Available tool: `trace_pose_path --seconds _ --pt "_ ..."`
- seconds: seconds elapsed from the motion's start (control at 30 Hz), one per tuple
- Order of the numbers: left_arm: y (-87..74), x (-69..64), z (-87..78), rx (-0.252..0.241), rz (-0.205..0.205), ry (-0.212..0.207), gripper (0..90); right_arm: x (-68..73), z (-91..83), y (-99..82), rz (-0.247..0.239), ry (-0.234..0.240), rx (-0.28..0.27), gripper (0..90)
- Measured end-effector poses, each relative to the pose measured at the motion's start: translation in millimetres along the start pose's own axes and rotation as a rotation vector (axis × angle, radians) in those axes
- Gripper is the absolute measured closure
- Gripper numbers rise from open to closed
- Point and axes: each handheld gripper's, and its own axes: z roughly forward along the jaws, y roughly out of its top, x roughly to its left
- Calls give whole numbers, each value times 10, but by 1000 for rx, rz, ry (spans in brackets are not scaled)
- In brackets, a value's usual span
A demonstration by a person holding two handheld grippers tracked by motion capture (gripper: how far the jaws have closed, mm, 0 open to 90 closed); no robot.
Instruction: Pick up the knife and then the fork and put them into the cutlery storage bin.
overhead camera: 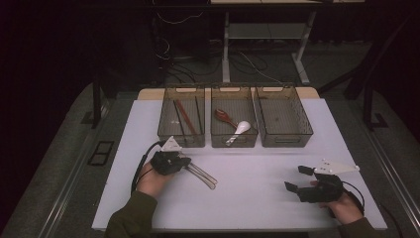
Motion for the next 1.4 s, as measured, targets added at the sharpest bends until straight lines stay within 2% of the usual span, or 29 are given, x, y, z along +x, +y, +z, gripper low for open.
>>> trace_pose_path --seconds 0.33,0.6,0.83,1.03,1.07,1.13,1.17,1.4 --pt "10 -33 40 44 33 24 892 0 0 1 -2 0 0 180" --pt "-13 -24 -5 88 52 1 894 -1 -7 -3 2 -1 -2 180" --pt "-109 -87 -111 107 65 -41 894 -11 -21 -6 13 -3 -2 180" --pt "-208 -146 -219 121 90 -94 893 -10 -12 -4 5 -3 -1 180" --pt "-221 -150 -236 121 105 -97 893 -11 -12 -4 5 -3 -1 181" --pt "-258 -173 -270 122 97 -112 893 -9 -11 -4 6 -3 -1 181" --pt "-280 -191 -289 124 87 -124 893 -8 -12 -4 5 -3 -1 180" --pt "-366 -287 -372 135 122 -202 893 -6 -3 -5 4 -4 2 180"
